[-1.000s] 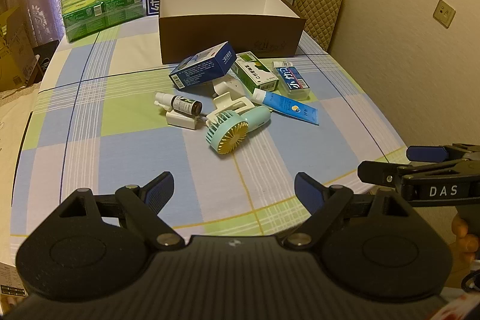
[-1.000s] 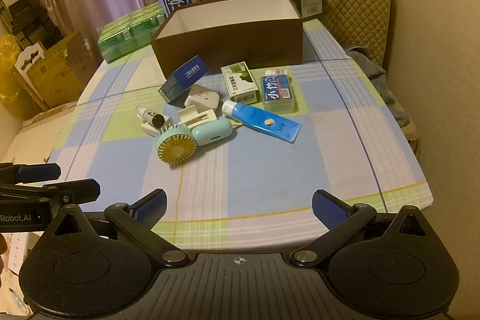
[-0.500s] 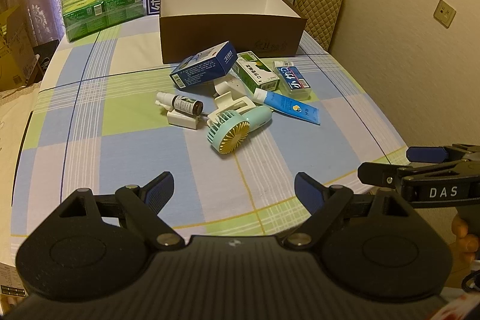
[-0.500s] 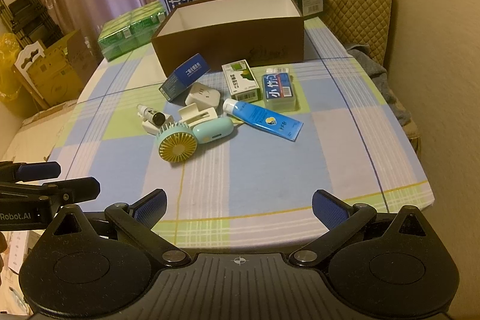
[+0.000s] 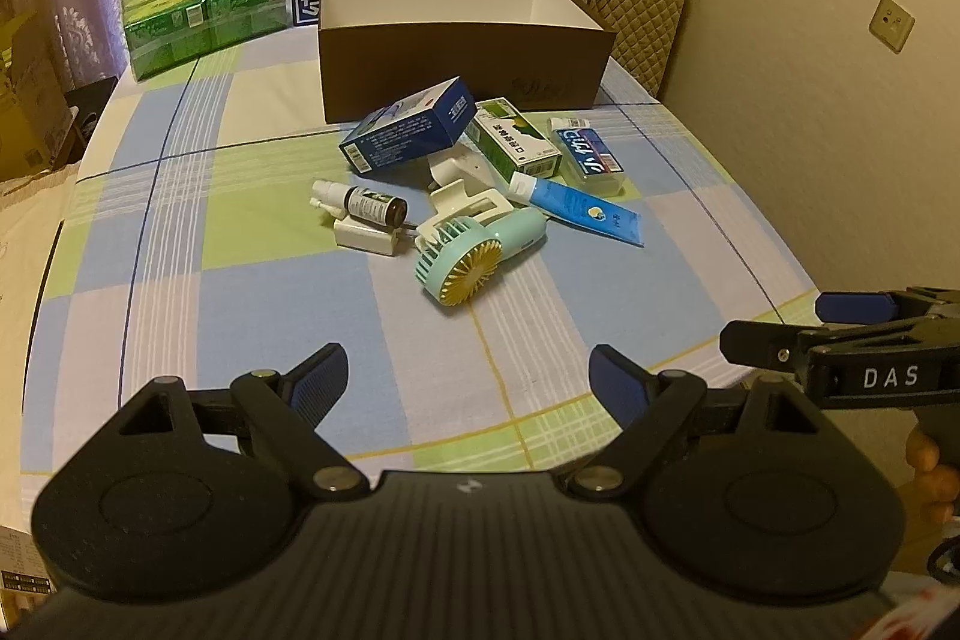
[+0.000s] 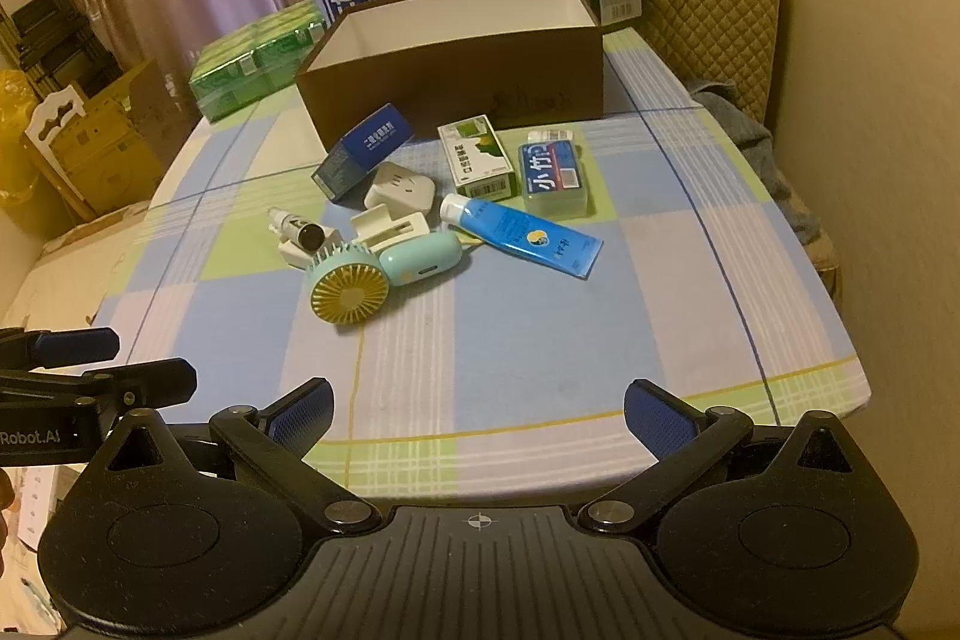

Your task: Organize rigid objects

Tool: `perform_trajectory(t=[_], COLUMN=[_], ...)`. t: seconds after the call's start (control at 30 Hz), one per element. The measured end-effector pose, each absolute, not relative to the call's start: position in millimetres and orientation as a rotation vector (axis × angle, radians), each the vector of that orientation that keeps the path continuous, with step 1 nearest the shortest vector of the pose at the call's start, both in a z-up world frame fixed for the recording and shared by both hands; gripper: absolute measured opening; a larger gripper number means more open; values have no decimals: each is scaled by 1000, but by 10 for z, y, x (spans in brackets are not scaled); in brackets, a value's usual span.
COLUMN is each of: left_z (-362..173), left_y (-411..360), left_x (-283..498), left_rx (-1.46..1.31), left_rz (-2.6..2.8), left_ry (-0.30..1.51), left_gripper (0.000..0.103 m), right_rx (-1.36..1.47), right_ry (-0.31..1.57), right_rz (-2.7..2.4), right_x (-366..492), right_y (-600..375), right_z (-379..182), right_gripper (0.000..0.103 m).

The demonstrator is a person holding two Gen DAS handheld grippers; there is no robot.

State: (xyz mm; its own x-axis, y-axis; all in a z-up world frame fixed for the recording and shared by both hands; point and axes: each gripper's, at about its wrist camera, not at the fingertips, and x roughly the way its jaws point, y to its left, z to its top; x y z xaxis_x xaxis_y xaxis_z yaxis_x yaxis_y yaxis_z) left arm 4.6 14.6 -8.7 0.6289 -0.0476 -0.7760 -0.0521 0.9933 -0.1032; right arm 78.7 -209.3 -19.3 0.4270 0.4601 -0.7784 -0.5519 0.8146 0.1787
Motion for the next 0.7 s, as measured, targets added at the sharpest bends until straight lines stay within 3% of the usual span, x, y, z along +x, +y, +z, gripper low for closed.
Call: perform_trajectory(t=[0.3, 0.7], left_z=[-181, -216], left_y=[189, 300], left_x=[135, 438], left_rx=[-148, -190], left_rz=[31, 108], left_ry=[914, 918], left_gripper=[85, 85], right_rx=[-88, -94], right_ry=[942, 940], right_rz=[621, 656], right_x=[932, 1376], right_y=[-2152, -2174], right_z=[-261, -358], right_gripper=[101, 91])
